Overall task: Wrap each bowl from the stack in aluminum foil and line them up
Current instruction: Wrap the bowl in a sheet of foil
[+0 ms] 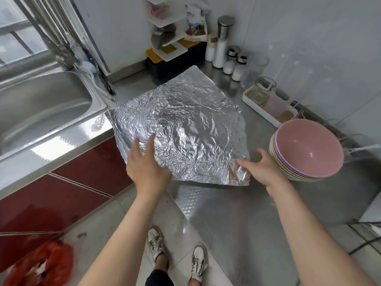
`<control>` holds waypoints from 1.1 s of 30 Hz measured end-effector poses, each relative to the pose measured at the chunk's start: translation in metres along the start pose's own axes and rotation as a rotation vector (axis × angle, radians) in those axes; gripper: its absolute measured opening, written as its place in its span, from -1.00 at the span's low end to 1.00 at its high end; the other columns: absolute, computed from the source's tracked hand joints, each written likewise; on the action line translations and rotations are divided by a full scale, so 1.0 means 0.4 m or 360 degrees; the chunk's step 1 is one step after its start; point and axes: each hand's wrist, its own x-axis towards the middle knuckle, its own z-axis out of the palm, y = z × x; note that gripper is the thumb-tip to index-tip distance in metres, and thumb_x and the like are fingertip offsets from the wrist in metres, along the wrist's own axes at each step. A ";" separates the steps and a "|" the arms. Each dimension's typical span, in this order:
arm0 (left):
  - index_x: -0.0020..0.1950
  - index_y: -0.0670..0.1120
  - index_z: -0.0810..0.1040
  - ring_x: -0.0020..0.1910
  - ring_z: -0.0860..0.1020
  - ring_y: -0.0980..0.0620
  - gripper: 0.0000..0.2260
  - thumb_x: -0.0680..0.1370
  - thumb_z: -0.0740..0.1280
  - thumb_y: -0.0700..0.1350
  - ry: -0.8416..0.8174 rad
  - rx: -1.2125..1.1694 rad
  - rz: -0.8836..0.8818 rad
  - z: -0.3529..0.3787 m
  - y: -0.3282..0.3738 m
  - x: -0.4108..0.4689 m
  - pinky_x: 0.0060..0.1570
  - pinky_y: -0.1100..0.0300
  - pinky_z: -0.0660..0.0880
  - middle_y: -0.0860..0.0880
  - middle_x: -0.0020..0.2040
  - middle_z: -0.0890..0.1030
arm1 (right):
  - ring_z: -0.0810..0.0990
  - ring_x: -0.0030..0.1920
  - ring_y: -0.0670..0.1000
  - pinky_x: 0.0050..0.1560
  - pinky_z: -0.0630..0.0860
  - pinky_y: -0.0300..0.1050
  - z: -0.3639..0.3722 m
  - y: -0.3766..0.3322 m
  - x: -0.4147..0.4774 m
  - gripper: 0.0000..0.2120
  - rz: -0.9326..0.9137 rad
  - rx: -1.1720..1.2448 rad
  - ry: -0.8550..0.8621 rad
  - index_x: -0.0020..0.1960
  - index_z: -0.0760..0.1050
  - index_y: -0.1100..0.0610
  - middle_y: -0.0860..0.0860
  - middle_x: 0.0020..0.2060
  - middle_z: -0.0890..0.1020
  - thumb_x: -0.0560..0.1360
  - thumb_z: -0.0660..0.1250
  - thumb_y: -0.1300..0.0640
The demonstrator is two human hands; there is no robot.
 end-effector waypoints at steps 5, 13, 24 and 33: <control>0.49 0.14 0.33 0.57 0.03 -0.05 -0.57 0.61 0.27 0.02 -0.0578 0.0401 0.1024 0.065 0.065 -0.006 0.52 -0.17 0.00 0.03 0.58 0.11 | 0.55 0.19 0.09 0.10 0.50 -0.03 0.031 -0.034 0.038 -0.31 0.0054 0.0006 0.0080 0.41 0.38 0.18 0.06 0.27 0.54 0.43 0.41 -0.19; 0.14 -0.03 0.65 0.21 0.56 -0.10 -0.72 0.57 0.24 0.02 -0.0418 0.0300 0.1405 0.115 0.020 -0.018 0.22 -0.04 0.50 -0.01 0.19 0.64 | 0.63 -0.14 0.06 -0.14 0.58 -0.05 0.055 -0.036 0.070 -0.38 -0.0070 0.0174 0.0178 0.39 0.36 0.00 0.09 -0.04 0.64 0.40 0.52 0.15; 0.01 -0.08 0.68 -0.02 0.53 -0.06 -0.82 0.52 0.35 -0.04 -0.0191 0.0084 0.1411 0.155 0.005 -0.008 -0.11 0.09 0.53 0.00 0.00 0.63 | 0.53 -0.47 -0.13 -0.46 0.45 -0.26 0.050 0.013 0.126 -0.59 0.0223 0.0932 0.0057 0.36 0.44 0.27 0.07 -0.22 0.62 0.51 0.36 0.32; 0.01 -0.07 0.70 0.00 0.52 -0.05 -0.80 0.54 0.35 0.00 -0.0160 0.0055 0.1447 0.164 0.009 -0.006 -0.09 0.12 0.52 -0.01 0.01 0.64 | 0.50 0.11 0.15 0.13 0.42 0.00 0.052 -0.024 0.060 -0.52 -0.0753 -0.0517 0.0752 0.36 0.42 0.15 0.16 0.15 0.52 0.46 0.41 0.22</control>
